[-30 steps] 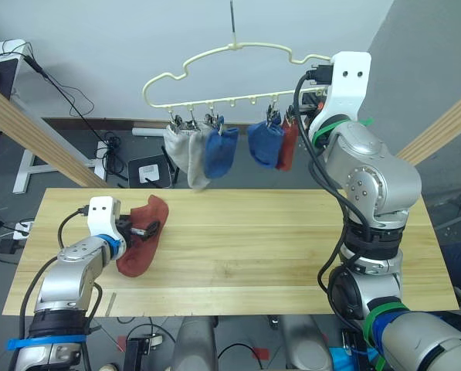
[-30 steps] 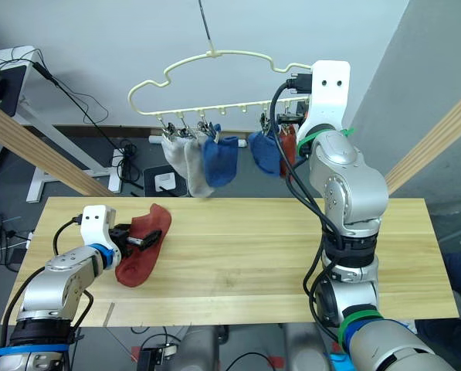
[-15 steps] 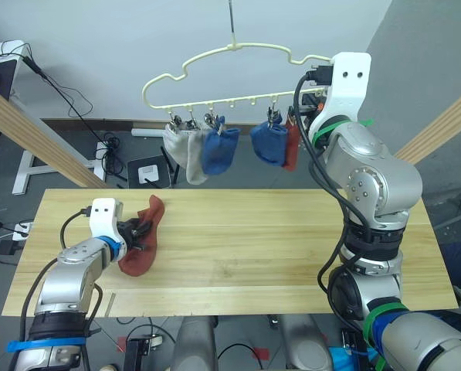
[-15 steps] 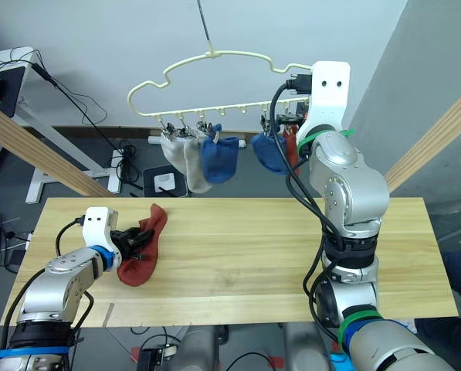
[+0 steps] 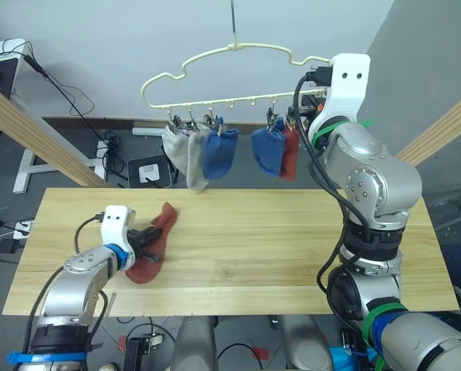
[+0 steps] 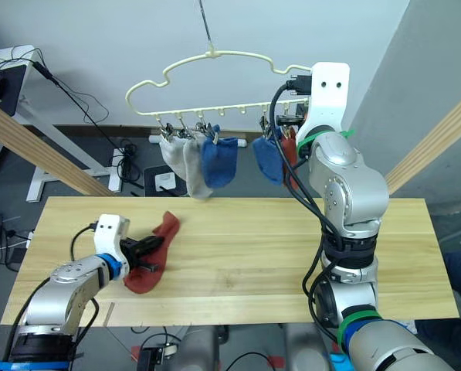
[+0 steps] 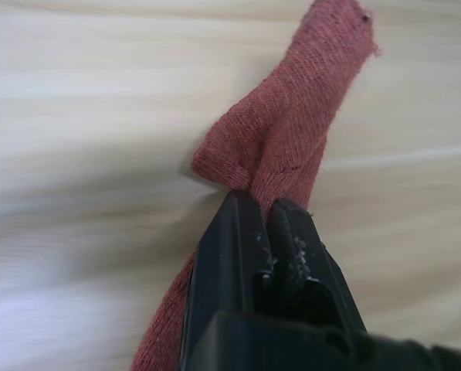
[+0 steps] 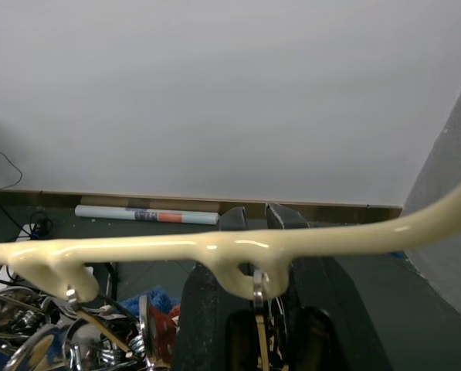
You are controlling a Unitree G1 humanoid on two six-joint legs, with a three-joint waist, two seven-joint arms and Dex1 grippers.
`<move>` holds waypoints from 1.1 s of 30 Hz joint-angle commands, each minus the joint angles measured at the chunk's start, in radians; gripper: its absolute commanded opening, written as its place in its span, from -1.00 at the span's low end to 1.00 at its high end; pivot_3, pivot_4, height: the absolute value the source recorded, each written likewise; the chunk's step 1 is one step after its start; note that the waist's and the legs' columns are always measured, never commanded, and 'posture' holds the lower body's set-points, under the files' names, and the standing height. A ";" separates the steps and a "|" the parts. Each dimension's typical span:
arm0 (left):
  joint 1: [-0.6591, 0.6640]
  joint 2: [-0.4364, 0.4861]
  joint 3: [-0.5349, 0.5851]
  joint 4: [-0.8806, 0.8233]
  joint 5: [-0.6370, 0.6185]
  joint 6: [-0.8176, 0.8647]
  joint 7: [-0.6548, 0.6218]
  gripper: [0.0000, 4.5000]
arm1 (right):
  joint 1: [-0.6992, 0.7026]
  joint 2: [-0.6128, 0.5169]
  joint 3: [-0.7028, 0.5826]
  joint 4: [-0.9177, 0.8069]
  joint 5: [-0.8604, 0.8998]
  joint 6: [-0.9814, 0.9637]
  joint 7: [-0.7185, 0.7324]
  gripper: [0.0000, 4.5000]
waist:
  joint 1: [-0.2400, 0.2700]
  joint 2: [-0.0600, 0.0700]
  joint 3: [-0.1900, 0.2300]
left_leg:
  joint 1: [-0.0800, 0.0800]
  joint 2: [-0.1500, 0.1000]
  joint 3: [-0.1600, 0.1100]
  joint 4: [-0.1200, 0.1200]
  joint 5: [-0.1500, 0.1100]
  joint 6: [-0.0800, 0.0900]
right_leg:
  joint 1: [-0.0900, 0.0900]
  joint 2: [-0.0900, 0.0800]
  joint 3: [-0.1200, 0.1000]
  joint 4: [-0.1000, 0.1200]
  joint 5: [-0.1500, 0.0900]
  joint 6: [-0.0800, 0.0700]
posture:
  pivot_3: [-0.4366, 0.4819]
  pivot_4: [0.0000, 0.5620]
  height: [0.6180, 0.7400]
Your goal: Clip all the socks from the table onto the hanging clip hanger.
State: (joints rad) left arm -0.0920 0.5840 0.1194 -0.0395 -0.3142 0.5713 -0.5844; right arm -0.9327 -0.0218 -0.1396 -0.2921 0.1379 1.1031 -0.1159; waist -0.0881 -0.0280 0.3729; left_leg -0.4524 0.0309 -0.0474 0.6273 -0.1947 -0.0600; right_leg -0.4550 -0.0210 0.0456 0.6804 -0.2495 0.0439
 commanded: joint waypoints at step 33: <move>-0.559 -0.361 -0.281 0.016 -0.164 0.137 -0.092 -0.97 | -0.082 0.034 -0.052 -0.039 0.010 0.057 -0.025 -1.00 | -0.020 0.000 0.008 | -0.001 -0.001 -0.001 0.001 0.000 0.000 | 0.001 0.001 0.000 -0.001 0.000 0.001 | -0.50 0.50 1.00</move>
State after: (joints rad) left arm -0.6354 0.2372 -0.1469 -0.0308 -0.4880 0.7449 -0.6685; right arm -0.9911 0.0090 -0.1786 -0.3011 0.1398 1.1662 -0.1357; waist -0.1077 -0.0276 0.3812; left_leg -0.4538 0.0297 -0.0481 0.6284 -0.1947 -0.0598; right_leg -0.4544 -0.0197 0.0452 0.6798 -0.2493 0.0445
